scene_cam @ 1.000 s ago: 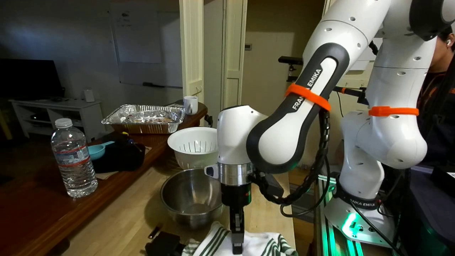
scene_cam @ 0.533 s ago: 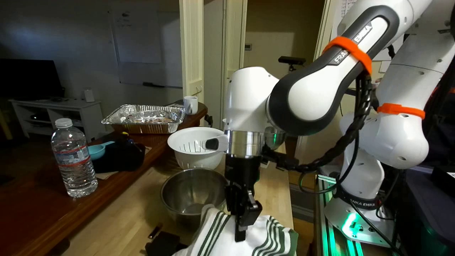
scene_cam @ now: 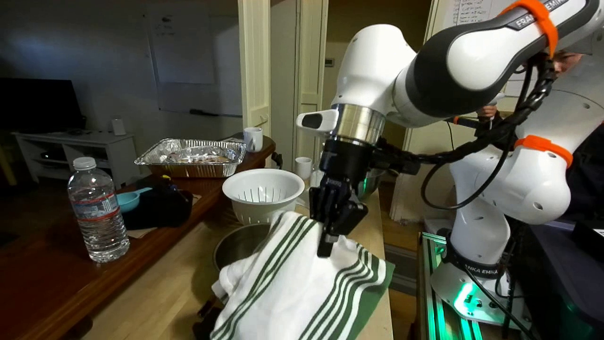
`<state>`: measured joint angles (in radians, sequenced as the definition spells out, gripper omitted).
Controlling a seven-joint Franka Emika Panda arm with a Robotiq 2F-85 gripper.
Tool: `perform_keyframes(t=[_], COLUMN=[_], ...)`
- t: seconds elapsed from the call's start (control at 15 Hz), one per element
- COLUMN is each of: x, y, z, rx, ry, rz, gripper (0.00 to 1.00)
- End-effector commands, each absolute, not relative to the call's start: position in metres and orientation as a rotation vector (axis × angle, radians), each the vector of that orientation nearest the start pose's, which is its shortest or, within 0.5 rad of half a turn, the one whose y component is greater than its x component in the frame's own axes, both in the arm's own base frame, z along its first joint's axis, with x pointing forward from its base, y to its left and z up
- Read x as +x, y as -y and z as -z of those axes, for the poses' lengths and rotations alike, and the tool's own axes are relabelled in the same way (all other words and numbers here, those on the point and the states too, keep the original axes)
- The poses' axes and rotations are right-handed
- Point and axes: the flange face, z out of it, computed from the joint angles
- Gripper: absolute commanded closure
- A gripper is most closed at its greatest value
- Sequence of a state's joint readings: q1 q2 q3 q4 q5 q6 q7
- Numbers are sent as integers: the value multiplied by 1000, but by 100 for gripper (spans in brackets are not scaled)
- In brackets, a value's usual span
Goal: Put the towel in the silver bowl
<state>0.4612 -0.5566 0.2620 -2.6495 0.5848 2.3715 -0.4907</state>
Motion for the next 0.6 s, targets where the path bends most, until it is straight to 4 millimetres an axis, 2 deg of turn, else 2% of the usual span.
perform_keyframes(t=[0.0,0.27,0.53], x=[277,278,286], y=[-235,-200,-158], z=[-468,-490,-499], rx=[-2566,-2604,-2683], ry=[1068,923,685], rz=[462,565,631], gripper=[96,96,96])
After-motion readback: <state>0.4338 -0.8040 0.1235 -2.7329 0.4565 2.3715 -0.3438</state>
